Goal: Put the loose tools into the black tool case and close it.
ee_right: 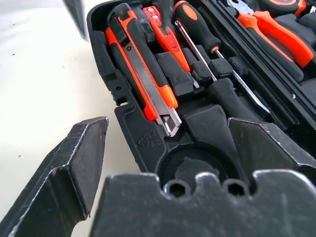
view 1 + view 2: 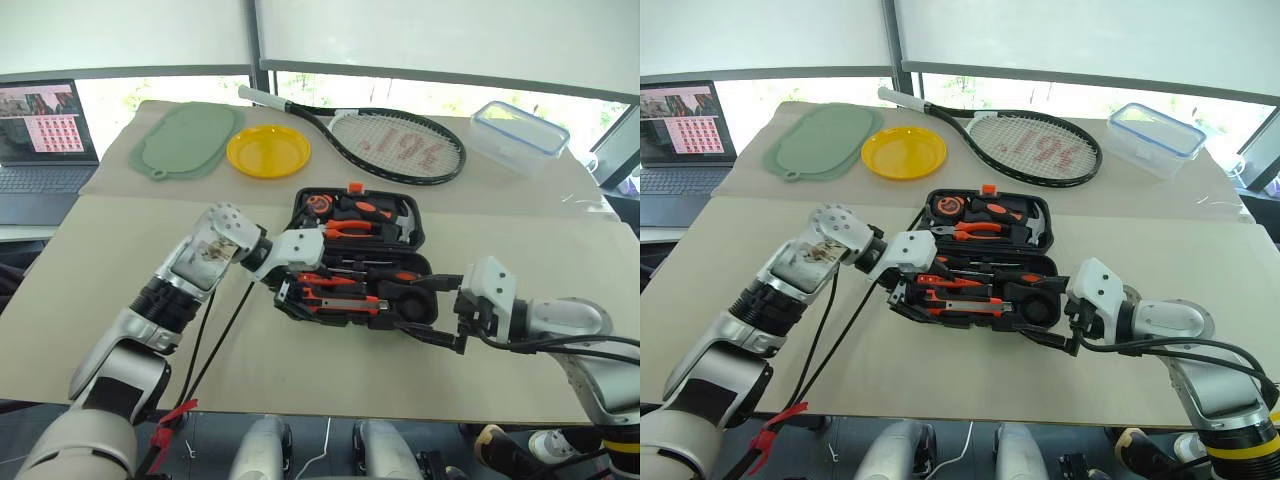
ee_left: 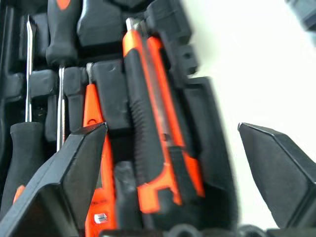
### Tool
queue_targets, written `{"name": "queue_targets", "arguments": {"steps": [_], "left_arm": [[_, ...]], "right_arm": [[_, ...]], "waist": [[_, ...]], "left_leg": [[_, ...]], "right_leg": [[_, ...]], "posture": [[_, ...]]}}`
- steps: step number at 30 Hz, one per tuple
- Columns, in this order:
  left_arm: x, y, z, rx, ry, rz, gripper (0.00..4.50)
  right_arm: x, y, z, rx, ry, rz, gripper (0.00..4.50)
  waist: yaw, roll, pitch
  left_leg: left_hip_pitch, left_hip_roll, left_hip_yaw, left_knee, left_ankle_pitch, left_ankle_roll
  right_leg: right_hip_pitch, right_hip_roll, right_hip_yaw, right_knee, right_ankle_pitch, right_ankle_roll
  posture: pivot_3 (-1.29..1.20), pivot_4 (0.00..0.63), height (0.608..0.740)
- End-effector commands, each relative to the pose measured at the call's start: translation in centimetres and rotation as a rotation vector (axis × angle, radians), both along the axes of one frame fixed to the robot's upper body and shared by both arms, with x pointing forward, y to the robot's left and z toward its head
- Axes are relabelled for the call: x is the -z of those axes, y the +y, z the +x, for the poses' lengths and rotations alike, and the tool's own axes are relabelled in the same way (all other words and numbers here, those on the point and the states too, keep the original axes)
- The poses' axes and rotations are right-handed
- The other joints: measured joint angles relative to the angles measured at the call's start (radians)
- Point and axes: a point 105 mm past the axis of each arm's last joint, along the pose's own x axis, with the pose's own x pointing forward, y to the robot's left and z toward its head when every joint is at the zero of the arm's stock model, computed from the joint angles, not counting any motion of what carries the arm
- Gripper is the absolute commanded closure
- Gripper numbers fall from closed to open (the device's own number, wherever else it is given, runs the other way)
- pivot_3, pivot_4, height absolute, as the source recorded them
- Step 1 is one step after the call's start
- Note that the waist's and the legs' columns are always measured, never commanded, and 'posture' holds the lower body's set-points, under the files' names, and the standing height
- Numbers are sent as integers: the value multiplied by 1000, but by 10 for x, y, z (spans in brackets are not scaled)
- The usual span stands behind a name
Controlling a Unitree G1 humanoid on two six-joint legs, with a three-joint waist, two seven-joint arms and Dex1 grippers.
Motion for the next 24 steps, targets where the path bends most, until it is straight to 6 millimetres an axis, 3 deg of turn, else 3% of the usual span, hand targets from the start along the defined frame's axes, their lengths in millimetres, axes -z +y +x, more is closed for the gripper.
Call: {"name": "queue_targets", "arguments": {"steps": [1,6,13,24], "left_arm": [[-9,-2,0,7,-31,-47,382],[-5,-15,8,-21,-44,-107,1916],[3,-24,12,-29,-46,-134,4402],[40,-19,16,-33,-106,-26,4402]], "right_arm": [[-9,1,-1,-5,-47,12,0],[-8,2,-1,1,-52,12,0],[-9,2,-2,6,-54,12,0],[-9,2,0,19,-56,22,0]], "waist": [[4,0,0],[7,0,0],[1,0,0],[6,0,0]], "left_leg": [[0,0,0,0,0,0],[0,-1,-1,1,0,0],[-1,-1,-1,1,0,0],[0,-1,-1,1,0,0]], "right_leg": [[0,0,0,0,0,0],[1,-1,0,0,0,1],[0,0,0,0,0,0],[1,-1,0,0,0,1]], "posture": [[0,150,738],[0,150,738],[0,150,738],[0,150,738]]}}
